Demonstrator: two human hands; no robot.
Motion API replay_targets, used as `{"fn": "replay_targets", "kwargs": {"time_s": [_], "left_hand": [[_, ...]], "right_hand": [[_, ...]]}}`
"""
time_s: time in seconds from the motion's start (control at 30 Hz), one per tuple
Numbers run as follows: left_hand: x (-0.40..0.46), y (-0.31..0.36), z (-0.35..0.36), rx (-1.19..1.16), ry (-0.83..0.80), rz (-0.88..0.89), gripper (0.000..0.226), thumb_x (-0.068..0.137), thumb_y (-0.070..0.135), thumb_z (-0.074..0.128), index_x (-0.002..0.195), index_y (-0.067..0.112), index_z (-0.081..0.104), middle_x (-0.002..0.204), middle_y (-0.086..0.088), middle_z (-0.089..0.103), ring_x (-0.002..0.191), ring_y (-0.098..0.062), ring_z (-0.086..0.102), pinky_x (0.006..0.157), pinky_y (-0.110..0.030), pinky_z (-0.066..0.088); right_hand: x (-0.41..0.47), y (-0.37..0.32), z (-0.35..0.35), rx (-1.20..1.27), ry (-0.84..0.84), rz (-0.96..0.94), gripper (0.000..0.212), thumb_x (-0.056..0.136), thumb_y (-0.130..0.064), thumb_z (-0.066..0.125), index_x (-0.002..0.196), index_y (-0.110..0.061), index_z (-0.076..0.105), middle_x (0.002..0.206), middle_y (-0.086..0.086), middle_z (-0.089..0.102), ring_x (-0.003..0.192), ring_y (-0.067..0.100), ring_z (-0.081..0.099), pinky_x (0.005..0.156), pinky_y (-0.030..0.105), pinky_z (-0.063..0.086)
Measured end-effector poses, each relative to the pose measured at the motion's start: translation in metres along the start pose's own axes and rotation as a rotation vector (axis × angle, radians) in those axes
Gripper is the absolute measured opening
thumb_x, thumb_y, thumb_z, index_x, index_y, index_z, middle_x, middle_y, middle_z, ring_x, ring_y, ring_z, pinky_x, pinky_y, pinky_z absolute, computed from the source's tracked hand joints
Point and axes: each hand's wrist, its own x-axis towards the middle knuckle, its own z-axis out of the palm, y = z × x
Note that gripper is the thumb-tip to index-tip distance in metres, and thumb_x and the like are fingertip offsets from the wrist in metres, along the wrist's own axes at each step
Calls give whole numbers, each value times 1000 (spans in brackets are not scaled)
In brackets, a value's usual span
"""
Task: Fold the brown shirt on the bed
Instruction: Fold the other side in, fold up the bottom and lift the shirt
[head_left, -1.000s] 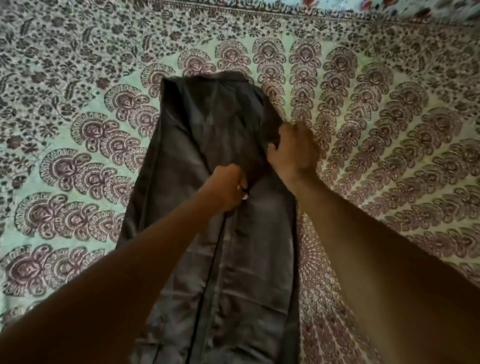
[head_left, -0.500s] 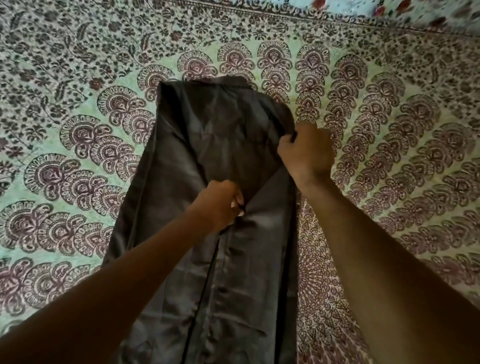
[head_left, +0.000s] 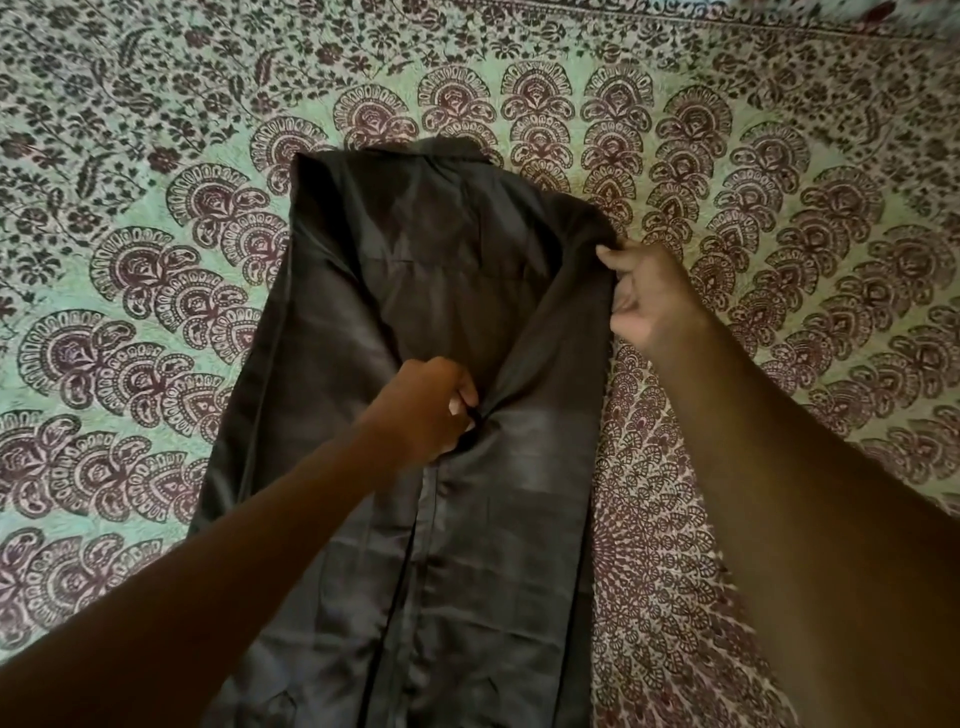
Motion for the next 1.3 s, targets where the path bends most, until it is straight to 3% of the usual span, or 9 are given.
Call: {"fn": "replay_targets", "kwargs": {"time_s": [0.13, 0.3, 0.53, 0.7, 0.83, 0.93, 1.1, 1.2, 1.3], "left_hand": [[-1, 1, 0, 16, -42, 1, 21, 89, 12, 70, 107, 23, 68, 88, 8, 66, 84, -11, 64, 73, -17, 48], [-6, 3, -1, 1, -31, 27, 23, 87, 5, 64, 98, 25, 66, 79, 16, 63, 74, 1, 57, 66, -4, 38], [-10, 6, 4, -18, 90, 78, 14, 78, 5, 68, 89, 15, 67, 86, 5, 67, 81, -11, 61, 73, -12, 44], [-4, 6, 6, -69, 73, 0, 15, 87, 19, 76, 90, 24, 62, 80, 9, 67, 75, -6, 61, 79, -21, 50], [-1, 3, 10, 19, 6, -5, 20, 89, 12, 65, 88, 31, 59, 92, 4, 64, 77, -9, 60, 75, -21, 46], [-1, 3, 9, 41, -17, -12, 22, 87, 10, 62, 87, 32, 60, 97, 1, 66, 85, -13, 64, 77, -20, 44], [-1, 4, 9, 38, -9, -15, 24, 86, 8, 61, 83, 31, 61, 97, -1, 67, 91, -19, 67, 84, -25, 52], [-1, 2, 10, 29, -11, -9, 25, 86, 6, 60, 85, 31, 61, 95, 2, 66, 90, -17, 66, 79, -23, 49], [-1, 2, 8, 25, -14, -2, 26, 86, 6, 63, 84, 32, 61, 95, 1, 66, 90, -18, 66, 79, -24, 50]], "right_hand": [[9, -3, 7, -15, 88, -38, 19, 89, -22, 77, 99, -7, 72, 100, 11, 77, 91, 26, 75, 72, 33, 61], [19, -4, 13, -124, 131, -149, 5, 89, -9, 77, 90, -9, 73, 99, 8, 77, 96, 21, 72, 78, 31, 60], [14, 13, 5, -191, 19, -240, 26, 82, 12, 75, 94, -11, 74, 82, 5, 77, 82, 20, 74, 85, 39, 62], [15, 14, 10, -466, 106, -311, 19, 80, -4, 85, 83, -17, 72, 86, 6, 74, 86, 26, 74, 80, 38, 62], [13, 12, 19, -525, 121, -326, 12, 90, -9, 78, 95, 2, 74, 100, 15, 76, 83, 18, 68, 70, 25, 57], [12, 6, 25, -462, 51, -281, 15, 96, -8, 70, 109, 0, 73, 102, 6, 75, 92, 17, 71, 82, 28, 61], [13, 2, 32, -355, 14, -217, 24, 97, 5, 56, 83, -11, 68, 82, 4, 72, 73, 13, 69, 70, 25, 57], [18, 4, 39, -342, 15, -211, 17, 95, -7, 69, 79, -10, 73, 97, 11, 77, 95, 24, 74, 96, 40, 59], [17, 4, 44, -183, 37, -166, 16, 95, -10, 69, 81, -10, 76, 108, 13, 77, 105, 27, 73, 101, 43, 56]]}}
